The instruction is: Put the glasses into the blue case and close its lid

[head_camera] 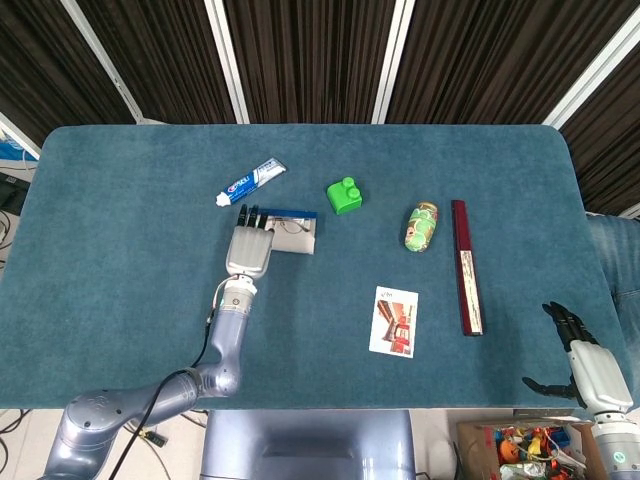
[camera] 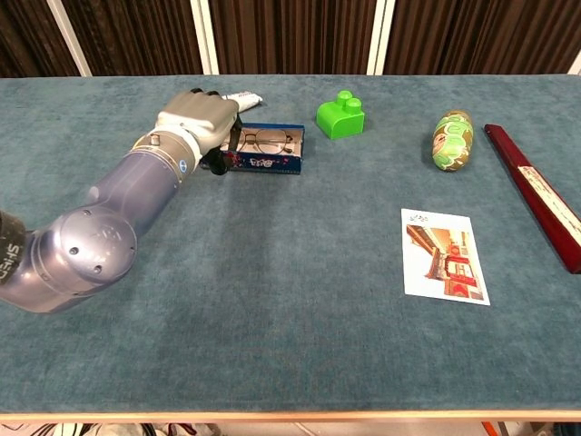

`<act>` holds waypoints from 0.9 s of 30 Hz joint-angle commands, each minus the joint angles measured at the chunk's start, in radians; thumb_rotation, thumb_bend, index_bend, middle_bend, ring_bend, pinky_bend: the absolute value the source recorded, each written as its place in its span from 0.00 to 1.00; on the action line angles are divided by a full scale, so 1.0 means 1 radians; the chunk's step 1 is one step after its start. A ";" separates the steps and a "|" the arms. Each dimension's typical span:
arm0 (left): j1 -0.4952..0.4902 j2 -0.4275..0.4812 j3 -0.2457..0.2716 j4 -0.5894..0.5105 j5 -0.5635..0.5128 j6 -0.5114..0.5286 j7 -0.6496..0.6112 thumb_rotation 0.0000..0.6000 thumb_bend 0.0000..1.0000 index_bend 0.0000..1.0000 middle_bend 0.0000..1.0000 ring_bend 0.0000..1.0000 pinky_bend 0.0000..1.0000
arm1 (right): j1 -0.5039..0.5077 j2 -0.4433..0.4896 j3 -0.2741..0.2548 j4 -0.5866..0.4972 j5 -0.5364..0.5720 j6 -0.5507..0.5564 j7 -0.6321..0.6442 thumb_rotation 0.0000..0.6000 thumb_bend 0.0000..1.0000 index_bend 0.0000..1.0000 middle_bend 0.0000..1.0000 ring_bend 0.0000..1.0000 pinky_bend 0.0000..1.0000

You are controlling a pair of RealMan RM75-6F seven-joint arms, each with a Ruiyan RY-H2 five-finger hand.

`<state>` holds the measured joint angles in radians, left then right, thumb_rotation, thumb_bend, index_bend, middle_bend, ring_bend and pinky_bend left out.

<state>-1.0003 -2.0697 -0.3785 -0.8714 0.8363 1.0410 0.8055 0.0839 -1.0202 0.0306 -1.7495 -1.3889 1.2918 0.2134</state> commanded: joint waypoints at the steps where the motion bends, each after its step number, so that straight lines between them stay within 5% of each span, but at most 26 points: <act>1: 0.036 0.039 0.017 -0.068 0.008 0.028 0.007 1.00 0.46 0.56 0.16 0.03 0.05 | 0.000 0.001 0.000 0.000 -0.001 0.000 0.002 1.00 0.13 0.02 0.00 0.03 0.18; 13: 0.183 0.235 0.087 -0.431 -0.047 0.116 0.089 1.00 0.46 0.55 0.16 0.03 0.05 | 0.001 0.001 -0.002 0.001 -0.006 0.000 0.004 1.00 0.13 0.02 0.00 0.03 0.18; 27: 0.200 0.306 0.100 -0.591 -0.074 0.154 0.125 1.00 0.46 0.55 0.16 0.03 0.05 | 0.001 0.001 -0.002 0.001 -0.006 0.000 0.002 1.00 0.13 0.02 0.00 0.03 0.18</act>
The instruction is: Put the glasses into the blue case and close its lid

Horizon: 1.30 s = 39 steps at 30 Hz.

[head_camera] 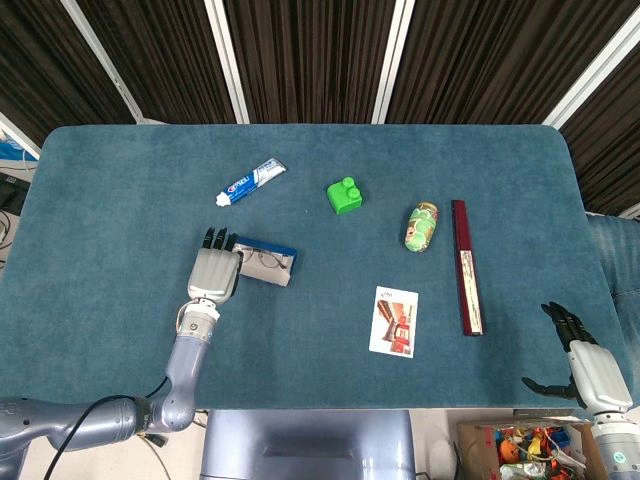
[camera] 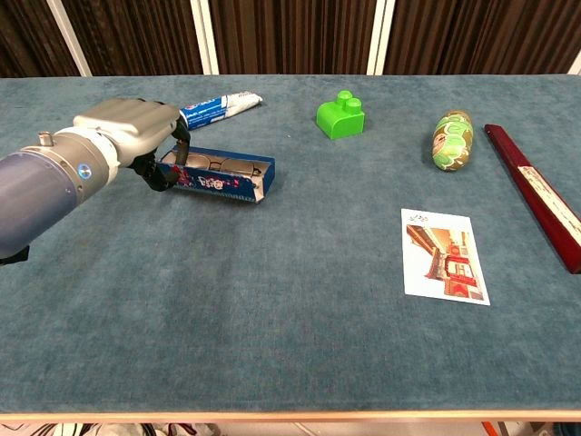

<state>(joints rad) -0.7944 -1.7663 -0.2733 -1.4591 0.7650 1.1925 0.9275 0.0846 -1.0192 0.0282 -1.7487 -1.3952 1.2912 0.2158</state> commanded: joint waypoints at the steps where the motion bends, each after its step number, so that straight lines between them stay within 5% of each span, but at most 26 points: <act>1: -0.009 0.003 -0.008 -0.004 -0.005 0.003 0.004 1.00 0.46 0.55 0.16 0.03 0.05 | 0.000 0.000 0.000 0.000 0.000 0.001 0.000 1.00 0.13 0.02 0.00 0.03 0.18; 39: -0.160 -0.106 -0.084 0.244 -0.121 -0.051 0.051 1.00 0.46 0.54 0.15 0.03 0.05 | 0.000 0.000 0.001 -0.001 0.004 -0.001 -0.006 1.00 0.13 0.02 0.00 0.03 0.18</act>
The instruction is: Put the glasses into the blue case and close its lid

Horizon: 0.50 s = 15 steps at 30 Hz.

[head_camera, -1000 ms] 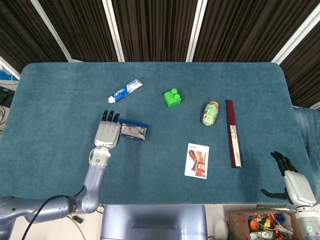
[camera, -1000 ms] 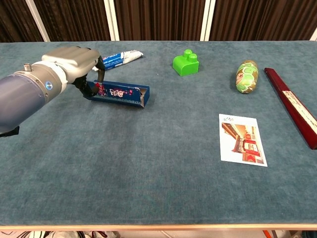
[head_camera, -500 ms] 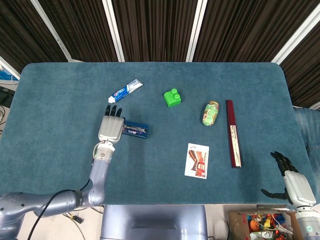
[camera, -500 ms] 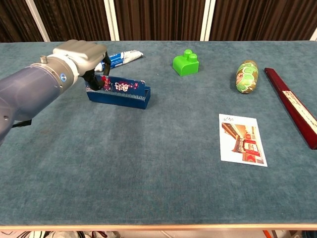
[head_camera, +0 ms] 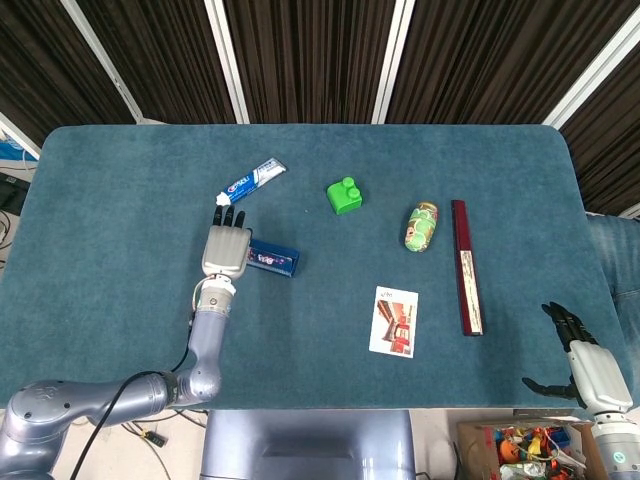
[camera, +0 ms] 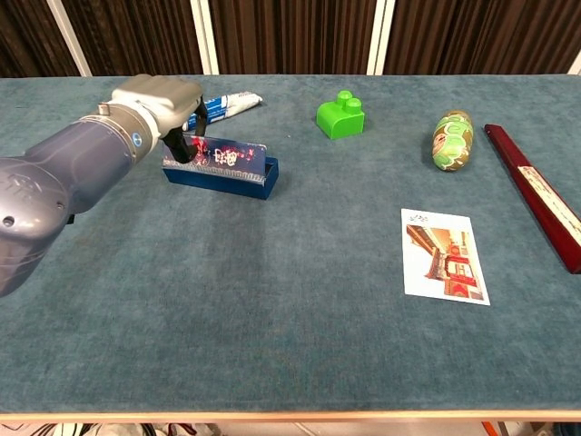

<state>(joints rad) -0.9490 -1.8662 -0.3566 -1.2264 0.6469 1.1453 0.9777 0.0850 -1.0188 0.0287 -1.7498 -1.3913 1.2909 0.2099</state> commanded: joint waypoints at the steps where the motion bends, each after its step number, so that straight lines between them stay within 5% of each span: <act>1: -0.010 -0.010 -0.001 0.020 -0.004 -0.005 -0.001 1.00 0.46 0.54 0.15 0.03 0.05 | 0.000 0.000 0.000 0.000 0.001 0.000 -0.001 1.00 0.13 0.02 0.00 0.03 0.18; 15: -0.048 -0.051 -0.027 0.120 -0.021 -0.016 -0.015 1.00 0.46 0.54 0.15 0.03 0.05 | 0.002 0.002 -0.001 -0.003 0.004 -0.006 -0.002 1.00 0.13 0.02 0.00 0.03 0.18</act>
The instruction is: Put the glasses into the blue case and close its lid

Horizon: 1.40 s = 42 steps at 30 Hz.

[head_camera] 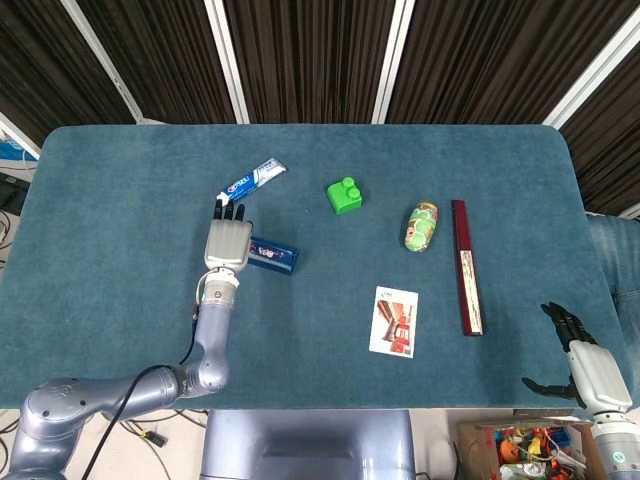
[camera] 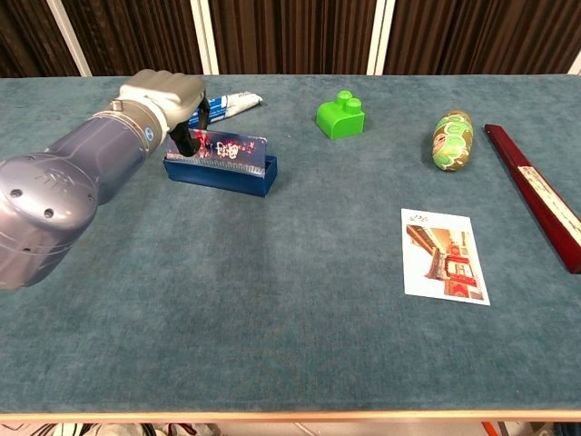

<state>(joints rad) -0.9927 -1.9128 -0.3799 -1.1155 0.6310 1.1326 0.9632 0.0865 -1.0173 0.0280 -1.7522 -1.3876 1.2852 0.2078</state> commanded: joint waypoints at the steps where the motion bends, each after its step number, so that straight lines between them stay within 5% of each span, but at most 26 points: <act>1: -0.005 -0.007 -0.005 0.015 -0.007 -0.005 -0.001 1.00 0.46 0.53 0.15 0.03 0.05 | 0.000 0.000 0.000 0.000 0.001 0.000 0.000 1.00 0.13 0.02 0.00 0.03 0.18; 25: -0.036 -0.061 -0.018 0.128 -0.030 -0.033 0.008 1.00 0.46 0.49 0.15 0.03 0.05 | 0.001 0.003 0.000 -0.005 0.008 -0.005 -0.004 1.00 0.13 0.03 0.00 0.03 0.18; 42: -0.044 -0.077 -0.031 0.155 -0.028 -0.033 0.013 1.00 0.46 0.07 0.12 0.03 0.05 | 0.001 0.004 0.000 -0.005 0.008 -0.007 -0.002 1.00 0.13 0.03 0.00 0.03 0.18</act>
<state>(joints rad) -1.0372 -1.9905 -0.4104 -0.9591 0.6024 1.0988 0.9768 0.0875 -1.0132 0.0281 -1.7576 -1.3795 1.2782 0.2057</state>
